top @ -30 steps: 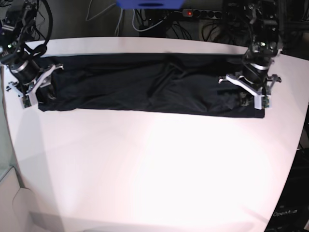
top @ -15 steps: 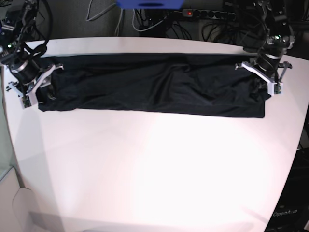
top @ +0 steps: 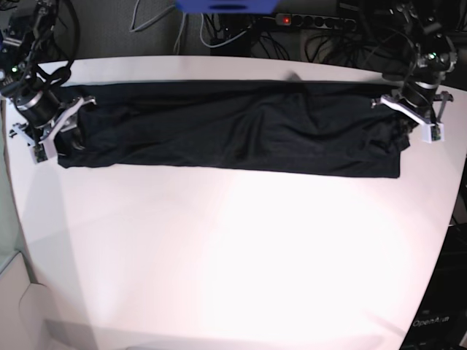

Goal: Fold the T-shirt properly

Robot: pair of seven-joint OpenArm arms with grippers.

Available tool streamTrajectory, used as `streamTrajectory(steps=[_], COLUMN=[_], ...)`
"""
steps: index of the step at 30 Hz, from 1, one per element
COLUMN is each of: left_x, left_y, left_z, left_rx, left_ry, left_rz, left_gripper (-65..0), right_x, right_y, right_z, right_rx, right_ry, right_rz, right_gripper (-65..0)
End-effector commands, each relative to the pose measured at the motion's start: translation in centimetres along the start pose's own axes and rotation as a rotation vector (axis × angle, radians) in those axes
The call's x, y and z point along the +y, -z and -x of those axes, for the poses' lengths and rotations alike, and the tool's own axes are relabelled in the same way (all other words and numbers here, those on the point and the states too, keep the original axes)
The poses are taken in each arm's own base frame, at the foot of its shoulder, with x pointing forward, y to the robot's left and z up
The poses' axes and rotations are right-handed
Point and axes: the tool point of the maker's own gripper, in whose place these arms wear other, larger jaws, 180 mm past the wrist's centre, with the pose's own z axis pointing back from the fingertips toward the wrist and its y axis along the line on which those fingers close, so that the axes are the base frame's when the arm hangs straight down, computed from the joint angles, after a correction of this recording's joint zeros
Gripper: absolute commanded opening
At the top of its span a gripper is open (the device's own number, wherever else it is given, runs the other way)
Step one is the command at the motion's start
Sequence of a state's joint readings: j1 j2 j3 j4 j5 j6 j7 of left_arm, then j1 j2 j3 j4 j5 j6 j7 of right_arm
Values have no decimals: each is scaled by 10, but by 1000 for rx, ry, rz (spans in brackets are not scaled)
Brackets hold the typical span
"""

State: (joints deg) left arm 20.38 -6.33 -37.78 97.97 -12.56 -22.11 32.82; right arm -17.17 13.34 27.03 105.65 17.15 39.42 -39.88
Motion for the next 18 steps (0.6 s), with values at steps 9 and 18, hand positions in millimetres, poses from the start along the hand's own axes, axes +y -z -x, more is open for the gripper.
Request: streamTrajectory(steps=[9, 18], left_x=[12, 17], left_y=[2, 18], left_z=[-41, -11], left_rx=[-160, -86], left_ry=[-11, -71], left_rz=[-32, -32], left_gripper=[-650, -650], right_x=[-2, -2], right_y=[-4, -4], right_z=[-13, -12], right_rx=[-45, -41], right_ry=[-22, -24], right_rz=[-3, -3], right_gripper=[-391, -391])
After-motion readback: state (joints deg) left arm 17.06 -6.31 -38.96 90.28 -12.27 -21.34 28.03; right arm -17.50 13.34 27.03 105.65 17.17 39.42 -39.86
